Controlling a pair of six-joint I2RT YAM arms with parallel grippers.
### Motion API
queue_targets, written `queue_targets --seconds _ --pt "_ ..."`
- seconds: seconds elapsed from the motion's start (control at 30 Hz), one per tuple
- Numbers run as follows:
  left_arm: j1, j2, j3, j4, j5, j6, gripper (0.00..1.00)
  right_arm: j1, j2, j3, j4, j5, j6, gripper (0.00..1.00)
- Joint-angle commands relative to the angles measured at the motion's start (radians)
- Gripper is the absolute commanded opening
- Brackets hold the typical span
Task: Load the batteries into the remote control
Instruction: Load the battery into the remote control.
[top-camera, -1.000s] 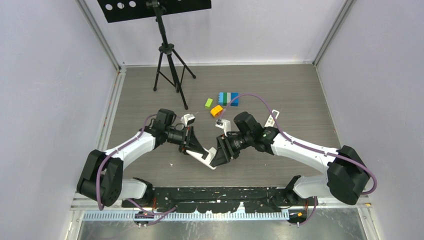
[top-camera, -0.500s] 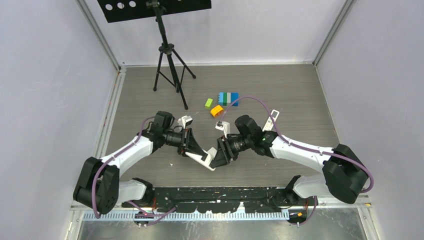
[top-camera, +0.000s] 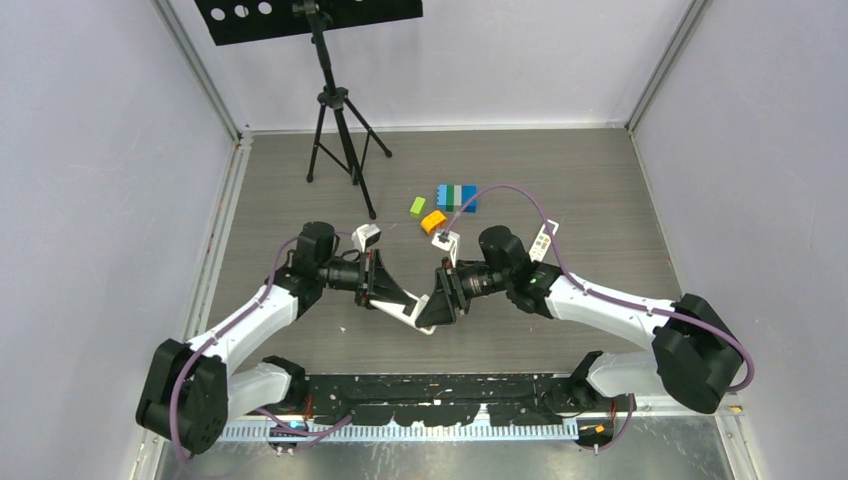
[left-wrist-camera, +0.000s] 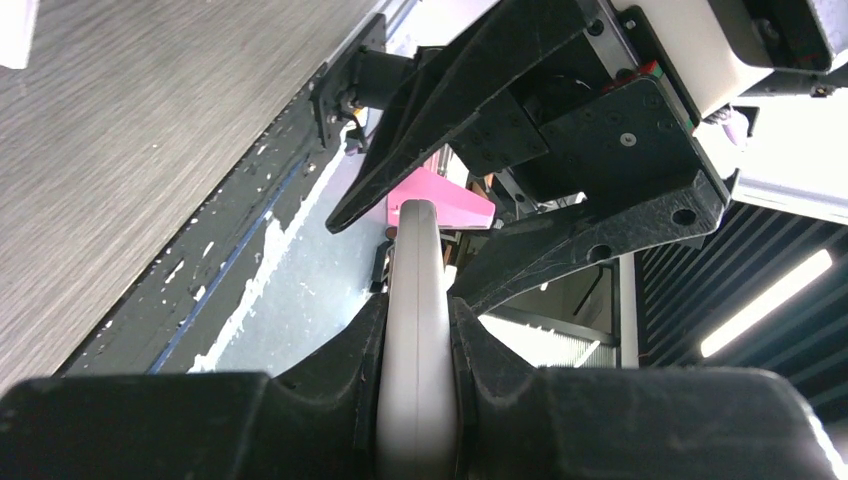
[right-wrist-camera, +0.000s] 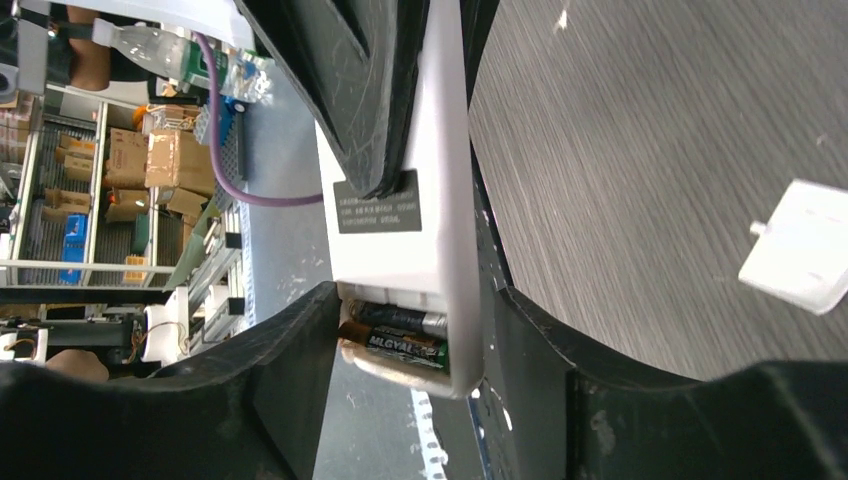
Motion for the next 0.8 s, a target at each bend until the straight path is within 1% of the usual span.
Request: queue_targets --seconds 0.0,0.17,0.27,0.37,0.4,0.5,0.7,0.77 --pt "-0.013 -0.08 0.089 0.153 0.157 -0.162 0.0 0.005 0.013 -0.03 0.03 0.096 -0.024 0.68" --pt "-0.012 -0.085 0.097 0.143 0.149 -0.142 0.0 -0.004 -0.013 -0.027 0.018 0.08 -0.015 0.7" --pt "-0.012 -0.088 0.104 0.122 0.138 -0.111 0.0 -0.009 -0.04 -0.025 0.017 0.067 0.001 0.74" --pt "-0.012 -0.086 0.127 0.003 0.119 -0.003 0.0 -0.01 -0.061 -0.024 0.037 0.057 0.032 0.8" --pt "-0.012 -0.083 0.139 -0.07 0.11 0.044 0.0 -0.011 -0.065 -0.021 0.041 0.045 0.042 0.81" --pt "-0.012 -0.076 0.168 -0.206 0.085 0.161 0.0 -0.01 -0.076 -0.009 0.043 0.004 0.062 0.82" --pt "-0.012 -0.059 0.165 -0.214 0.068 0.199 0.0 -0.01 -0.128 -0.024 0.048 -0.036 0.074 0.83" --pt "-0.012 -0.054 0.163 -0.216 0.064 0.215 0.0 -0.011 -0.153 -0.043 0.063 -0.043 0.072 0.81"
